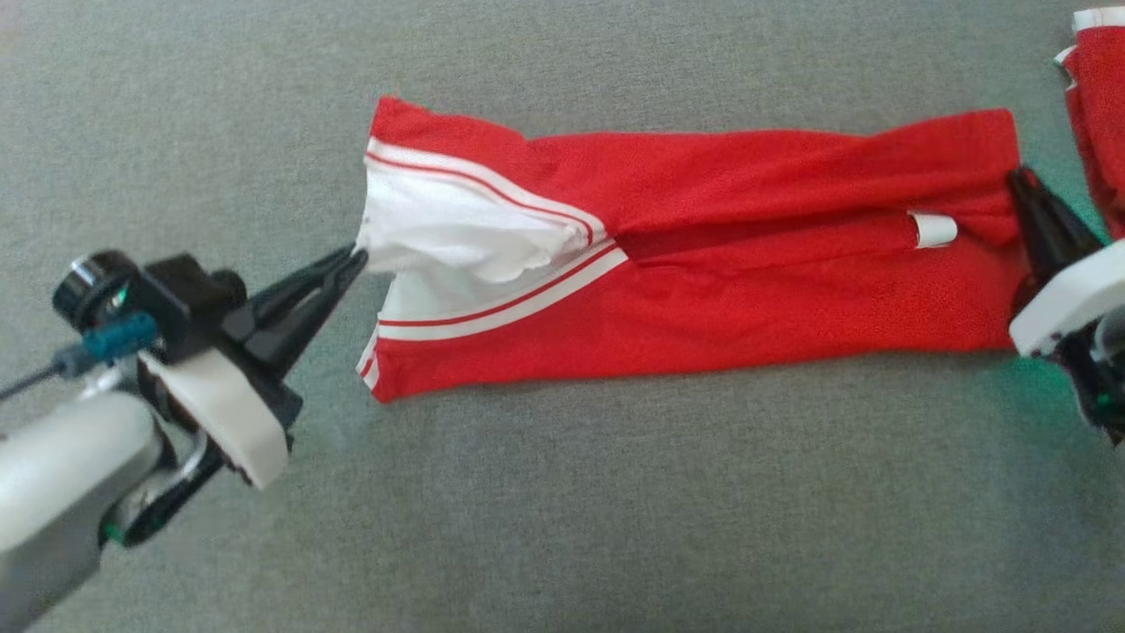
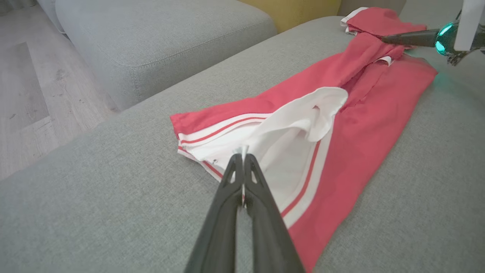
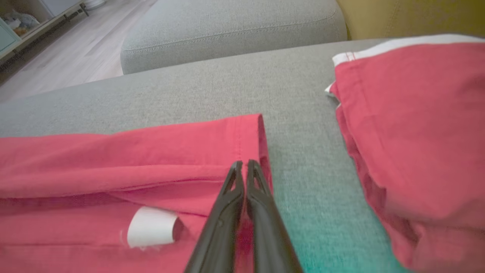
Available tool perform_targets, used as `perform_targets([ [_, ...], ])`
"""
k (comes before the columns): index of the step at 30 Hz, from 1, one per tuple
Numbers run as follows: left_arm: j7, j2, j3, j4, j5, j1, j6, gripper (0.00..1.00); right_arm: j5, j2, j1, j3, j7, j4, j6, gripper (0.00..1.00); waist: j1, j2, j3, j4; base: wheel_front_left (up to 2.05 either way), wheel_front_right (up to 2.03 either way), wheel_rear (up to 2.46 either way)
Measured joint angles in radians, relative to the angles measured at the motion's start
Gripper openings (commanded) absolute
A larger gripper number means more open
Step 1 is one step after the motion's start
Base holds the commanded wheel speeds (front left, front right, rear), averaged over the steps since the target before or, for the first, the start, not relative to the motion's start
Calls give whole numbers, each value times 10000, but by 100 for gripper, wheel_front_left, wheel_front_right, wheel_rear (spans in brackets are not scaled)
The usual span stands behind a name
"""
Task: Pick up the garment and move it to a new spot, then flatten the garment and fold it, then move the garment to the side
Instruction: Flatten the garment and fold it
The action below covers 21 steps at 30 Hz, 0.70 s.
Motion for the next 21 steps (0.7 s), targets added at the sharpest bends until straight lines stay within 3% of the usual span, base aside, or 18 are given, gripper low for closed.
perform_targets([
  [1, -109, -4, 0, -46, 0, 143, 136, 0, -69, 29, 147, -77, 0, -27, 0, 45, 1, 0, -10, 0, 0, 0, 0],
  [2, -221, -12, 2, -69, 0, 269, 255, 0, -146, 75, 287, -188, -6, -40, 0, 100, 1, 0, -24, 0, 0, 0, 0],
  [3, -359, -42, 8, -65, -33, 392, 416, 35, -228, 144, 418, -353, -77, -36, 0, 100, 1, 0, -42, -2, 0, 0, 0],
  [4, -359, -42, 8, -65, -33, 392, 416, 100, -228, 144, 418, -353, -77, -36, 0, 100, 1, 0, -42, -2, 0, 0, 0],
  [7, -915, -263, 96, 151, -159, 774, 1168, 100, -483, 431, 789, -917, -606, -59, 0, 100, 1, 0, -159, -4, 0, 0, 0],
  [10, -1421, -767, 466, 529, -111, 1357, 2337, 100, -746, 805, 1300, -1549, -1127, -213, 0, 100, 1, 0, -369, -16, 0, 0, 0],
  [13, -1588, -1572, 1396, 660, 44, 2332, 3607, 100, -1112, 1239, 2064, -2293, -1388, -322, 0, 100, 1, 0, -638, -18, 0, 0, 0],
  [15, -1592, -2278, 2656, 445, 713, 3197, 4426, 100, -1392, 1563, 2642, -2846, -1440, -430, 0, 100, 0, 0, -821, 4, 0, 0, 0],
  [18, -1636, -3233, 4203, -13, 2178, 4576, 5139, 100, -1810, 2090, 3351, -3565, -1530, -736, 0, 100, 0, 0, -1078, 58, 0, 0, 0],
  [21, -1651, -3983, 5091, -232, 3595, 6110, 5381, 100, -2226, 2502, 3591, -4184, -1592, -867, 0, 100, 0, 0, -1308, 160, 0, 0, 0],
])
